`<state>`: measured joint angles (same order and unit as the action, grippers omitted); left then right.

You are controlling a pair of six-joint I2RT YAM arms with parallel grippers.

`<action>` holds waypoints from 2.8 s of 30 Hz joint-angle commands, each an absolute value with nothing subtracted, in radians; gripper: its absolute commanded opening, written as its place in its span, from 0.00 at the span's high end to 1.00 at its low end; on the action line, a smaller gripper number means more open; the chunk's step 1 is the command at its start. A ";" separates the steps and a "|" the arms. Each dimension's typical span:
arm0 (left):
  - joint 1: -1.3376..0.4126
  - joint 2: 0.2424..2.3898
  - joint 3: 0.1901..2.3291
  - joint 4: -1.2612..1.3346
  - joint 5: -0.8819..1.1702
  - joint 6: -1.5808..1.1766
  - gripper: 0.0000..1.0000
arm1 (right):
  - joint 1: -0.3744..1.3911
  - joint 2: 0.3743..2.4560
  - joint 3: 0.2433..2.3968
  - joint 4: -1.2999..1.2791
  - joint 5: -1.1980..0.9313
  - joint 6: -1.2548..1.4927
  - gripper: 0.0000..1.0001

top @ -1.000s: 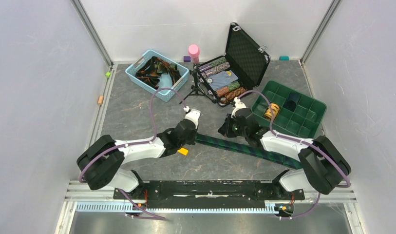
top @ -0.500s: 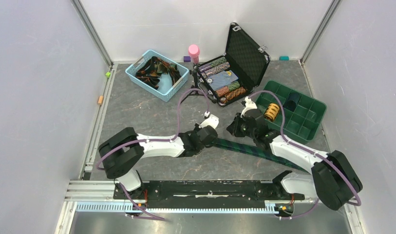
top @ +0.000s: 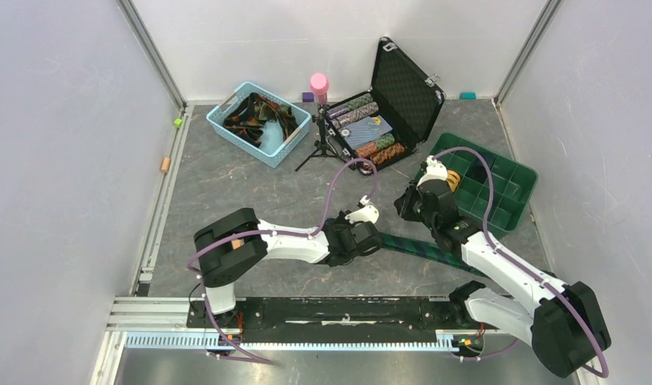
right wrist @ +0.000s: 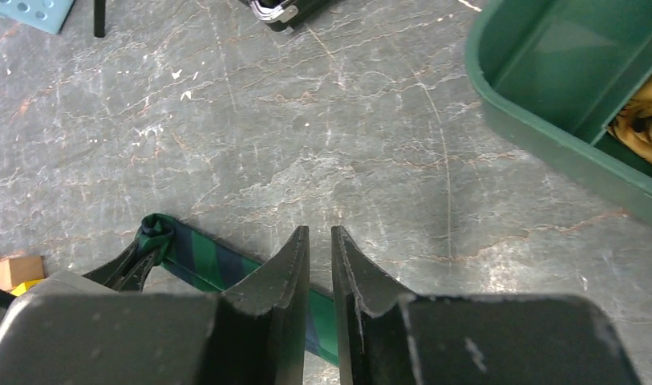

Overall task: Roll the ties
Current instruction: Roll the tie at the center of the board.

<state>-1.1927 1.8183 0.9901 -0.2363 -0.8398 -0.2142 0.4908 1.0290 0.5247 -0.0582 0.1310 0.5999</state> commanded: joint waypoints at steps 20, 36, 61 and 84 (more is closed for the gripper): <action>-1.230 1.875 1.071 -0.275 -0.809 -0.251 0.60 | 0.465 1.014 0.475 -0.075 0.157 0.564 0.78; -1.230 1.873 1.045 -0.202 -0.710 -0.242 0.74 | 0.462 1.032 0.462 -0.049 0.119 0.560 0.78; -1.224 1.890 1.022 -0.170 -0.656 -0.247 0.61 | 0.448 1.436 0.473 0.680 -0.662 0.658 0.96; -1.223 1.885 0.997 -0.132 -0.619 -0.239 0.59 | 0.324 1.713 0.794 0.393 -0.701 0.481 0.95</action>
